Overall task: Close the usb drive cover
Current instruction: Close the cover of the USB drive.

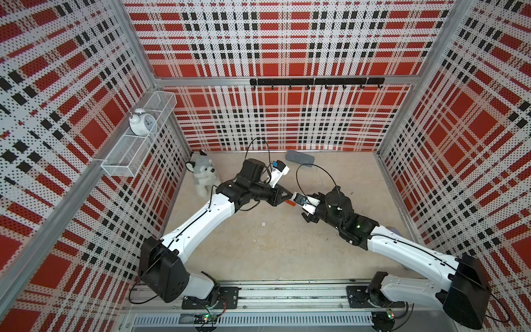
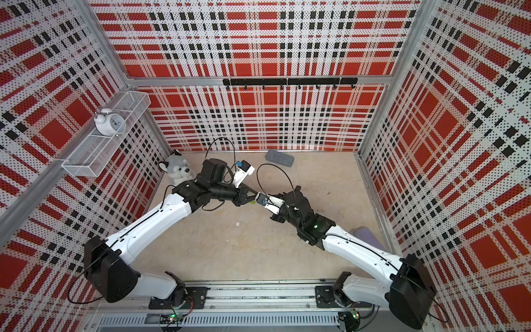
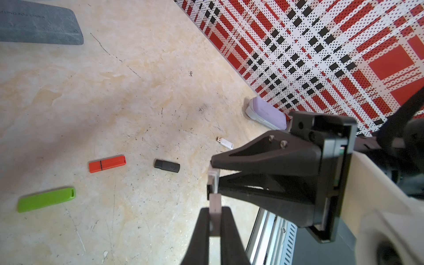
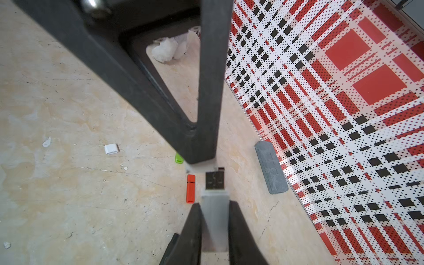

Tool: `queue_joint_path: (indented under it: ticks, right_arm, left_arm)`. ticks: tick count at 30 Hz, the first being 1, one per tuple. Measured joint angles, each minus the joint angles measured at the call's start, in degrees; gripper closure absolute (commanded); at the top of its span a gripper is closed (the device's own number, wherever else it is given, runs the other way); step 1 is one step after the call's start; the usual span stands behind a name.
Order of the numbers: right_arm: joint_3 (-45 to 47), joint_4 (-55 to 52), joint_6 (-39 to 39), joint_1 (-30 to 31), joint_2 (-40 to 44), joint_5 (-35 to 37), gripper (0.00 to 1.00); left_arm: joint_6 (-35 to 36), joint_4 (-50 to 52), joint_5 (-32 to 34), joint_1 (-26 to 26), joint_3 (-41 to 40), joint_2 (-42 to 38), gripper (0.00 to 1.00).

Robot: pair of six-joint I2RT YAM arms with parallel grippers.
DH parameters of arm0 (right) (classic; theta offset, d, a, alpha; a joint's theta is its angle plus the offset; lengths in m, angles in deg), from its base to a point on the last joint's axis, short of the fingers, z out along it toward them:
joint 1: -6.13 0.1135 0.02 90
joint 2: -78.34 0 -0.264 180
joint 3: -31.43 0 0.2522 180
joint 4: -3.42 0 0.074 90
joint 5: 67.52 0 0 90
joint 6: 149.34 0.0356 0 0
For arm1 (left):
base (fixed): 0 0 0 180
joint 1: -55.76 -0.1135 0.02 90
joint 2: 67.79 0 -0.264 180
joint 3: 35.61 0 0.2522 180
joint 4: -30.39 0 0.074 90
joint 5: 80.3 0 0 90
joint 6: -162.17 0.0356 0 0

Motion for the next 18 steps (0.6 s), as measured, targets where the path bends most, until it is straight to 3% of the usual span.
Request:
queue_joint_path:
  ticks: [18]
  right_arm:
    - [0.5,1.0,-0.3,0.1,0.0,-2.0,0.92]
  left_arm:
    - [-0.3,-0.3,-0.7,0.0,0.0,0.0,0.99]
